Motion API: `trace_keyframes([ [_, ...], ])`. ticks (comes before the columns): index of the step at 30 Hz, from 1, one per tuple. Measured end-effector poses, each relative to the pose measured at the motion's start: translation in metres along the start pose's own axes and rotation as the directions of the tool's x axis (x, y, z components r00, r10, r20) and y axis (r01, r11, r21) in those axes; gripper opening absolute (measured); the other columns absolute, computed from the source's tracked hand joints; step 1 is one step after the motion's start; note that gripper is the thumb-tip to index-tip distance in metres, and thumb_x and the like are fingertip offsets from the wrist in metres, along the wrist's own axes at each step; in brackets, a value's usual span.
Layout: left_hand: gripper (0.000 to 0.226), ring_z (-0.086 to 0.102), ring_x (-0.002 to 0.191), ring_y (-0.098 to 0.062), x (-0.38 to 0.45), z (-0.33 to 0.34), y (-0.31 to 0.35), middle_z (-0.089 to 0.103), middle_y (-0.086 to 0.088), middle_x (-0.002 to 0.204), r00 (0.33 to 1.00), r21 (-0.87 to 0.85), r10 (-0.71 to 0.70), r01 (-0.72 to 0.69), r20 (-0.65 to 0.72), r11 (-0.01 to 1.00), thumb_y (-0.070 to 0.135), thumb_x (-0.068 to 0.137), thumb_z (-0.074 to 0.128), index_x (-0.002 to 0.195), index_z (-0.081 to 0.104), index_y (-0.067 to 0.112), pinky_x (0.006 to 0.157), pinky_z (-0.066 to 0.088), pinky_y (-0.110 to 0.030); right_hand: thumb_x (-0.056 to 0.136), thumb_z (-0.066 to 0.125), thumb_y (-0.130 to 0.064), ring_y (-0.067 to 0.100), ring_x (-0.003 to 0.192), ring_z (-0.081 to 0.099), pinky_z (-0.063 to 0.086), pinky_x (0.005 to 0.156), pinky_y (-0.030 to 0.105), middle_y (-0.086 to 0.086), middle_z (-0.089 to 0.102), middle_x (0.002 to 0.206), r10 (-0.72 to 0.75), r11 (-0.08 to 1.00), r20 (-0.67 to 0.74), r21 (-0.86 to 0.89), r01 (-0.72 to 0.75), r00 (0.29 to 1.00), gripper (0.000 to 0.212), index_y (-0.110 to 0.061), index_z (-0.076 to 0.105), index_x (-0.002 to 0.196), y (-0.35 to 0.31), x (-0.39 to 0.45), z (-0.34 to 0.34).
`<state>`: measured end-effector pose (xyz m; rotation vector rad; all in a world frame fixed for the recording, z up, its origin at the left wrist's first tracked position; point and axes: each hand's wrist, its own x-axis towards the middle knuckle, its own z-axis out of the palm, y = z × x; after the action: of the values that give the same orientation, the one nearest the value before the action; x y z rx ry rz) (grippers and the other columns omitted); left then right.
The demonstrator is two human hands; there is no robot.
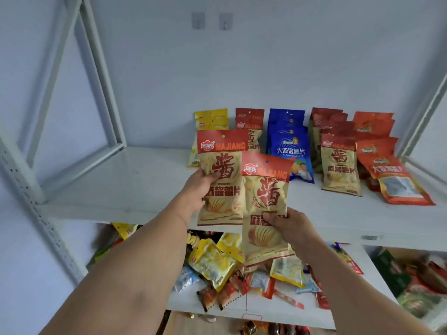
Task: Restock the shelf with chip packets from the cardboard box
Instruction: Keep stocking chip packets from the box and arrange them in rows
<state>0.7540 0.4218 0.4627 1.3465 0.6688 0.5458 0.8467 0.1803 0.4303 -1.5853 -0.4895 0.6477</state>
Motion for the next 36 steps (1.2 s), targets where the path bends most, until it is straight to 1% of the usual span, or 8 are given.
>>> trace_keyframes([
  [7,0.016,0.069,0.103,-0.029,0.13,0.062,0.017,0.075,-0.006,0.111,0.998,0.026,-0.021,0.019,0.065,0.999,0.022,0.094,0.07,0.109,0.063,0.023,0.083,0.052,-0.043,0.089,0.074,-0.013,0.028,0.085,0.076,0.063,0.068,0.036,0.009,0.079,0.094,0.036,0.995,-0.083,0.1,-0.028,0.996,0.012,-0.009,0.073,0.101,-0.023,0.096,-0.048],
  [11,0.026,0.069,0.103,-0.029,0.207,0.085,0.017,0.074,-0.006,0.111,0.994,0.061,-0.023,0.016,0.104,0.998,0.023,0.094,0.07,0.118,0.06,0.02,0.094,0.053,-0.05,0.089,0.074,-0.012,0.026,0.086,0.076,0.062,0.073,0.038,0.008,0.079,0.095,0.04,0.995,-0.131,0.1,-0.027,0.991,0.016,-0.007,0.073,0.104,-0.028,0.148,-0.064],
  [17,0.021,0.07,0.088,-0.022,0.306,0.106,0.02,0.072,-0.002,0.103,0.991,0.135,-0.076,0.061,0.106,0.989,0.026,0.096,0.067,0.114,0.058,0.024,0.076,0.056,-0.041,0.088,0.075,-0.008,0.027,0.094,0.075,0.062,0.072,0.036,0.012,0.074,0.108,-0.03,0.996,-0.22,0.08,0.049,0.975,0.017,-0.021,0.074,0.1,-0.04,0.225,-0.064],
  [20,0.026,0.073,0.088,-0.027,0.341,0.111,0.014,0.074,-0.004,0.103,0.992,0.148,-0.103,0.091,0.076,0.985,0.03,0.095,0.068,0.118,0.059,0.02,0.08,0.061,-0.047,0.087,0.074,-0.004,0.026,0.092,0.074,0.062,0.078,0.042,0.015,0.073,0.105,-0.038,0.995,-0.237,0.082,0.058,0.971,0.019,-0.021,0.067,0.09,-0.047,0.251,-0.054],
  [23,0.019,0.072,0.092,-0.027,0.361,0.117,0.007,0.073,-0.005,0.105,0.995,0.132,-0.09,0.083,0.05,0.988,0.027,0.098,0.065,0.114,0.059,0.019,0.079,0.06,-0.044,0.087,0.073,-0.002,-0.001,0.066,0.068,0.057,0.061,0.02,-0.004,0.066,0.078,-0.018,0.995,-0.263,0.09,0.043,0.965,0.028,-0.024,0.058,0.082,-0.048,0.269,-0.047],
  [25,0.008,0.071,0.095,-0.027,0.372,0.119,0.002,0.072,-0.005,0.105,0.997,0.086,-0.067,0.063,0.042,0.994,0.022,0.098,0.065,0.105,0.061,0.022,0.085,0.059,-0.047,0.088,0.073,-0.002,-0.006,0.061,0.065,0.053,0.056,0.014,-0.006,0.062,0.075,-0.017,0.996,-0.246,0.08,0.038,0.969,0.027,-0.024,0.06,0.081,-0.042,0.28,-0.045],
  [32,0.019,0.073,0.095,-0.029,0.387,0.123,-0.009,0.075,-0.007,0.108,0.998,0.052,-0.069,0.069,0.002,0.996,0.025,0.093,0.07,0.111,0.062,0.021,0.086,0.059,-0.054,0.087,0.076,-0.014,0.018,0.089,0.075,0.062,0.079,0.04,0.001,0.078,0.097,0.037,0.997,-0.236,0.078,-0.018,0.971,0.014,-0.018,0.071,0.099,-0.026,0.303,-0.051],
  [36,0.034,0.072,0.095,-0.028,0.384,0.122,-0.009,0.074,-0.004,0.107,0.998,0.069,-0.025,0.029,-0.059,0.997,0.026,0.087,0.077,0.117,0.061,0.018,0.086,0.06,-0.051,0.086,0.077,-0.016,0.02,0.09,0.075,0.062,0.072,0.035,0.0,0.078,0.096,0.062,0.994,-0.224,0.097,-0.041,0.973,0.017,-0.016,0.072,0.102,-0.019,0.315,-0.053],
])
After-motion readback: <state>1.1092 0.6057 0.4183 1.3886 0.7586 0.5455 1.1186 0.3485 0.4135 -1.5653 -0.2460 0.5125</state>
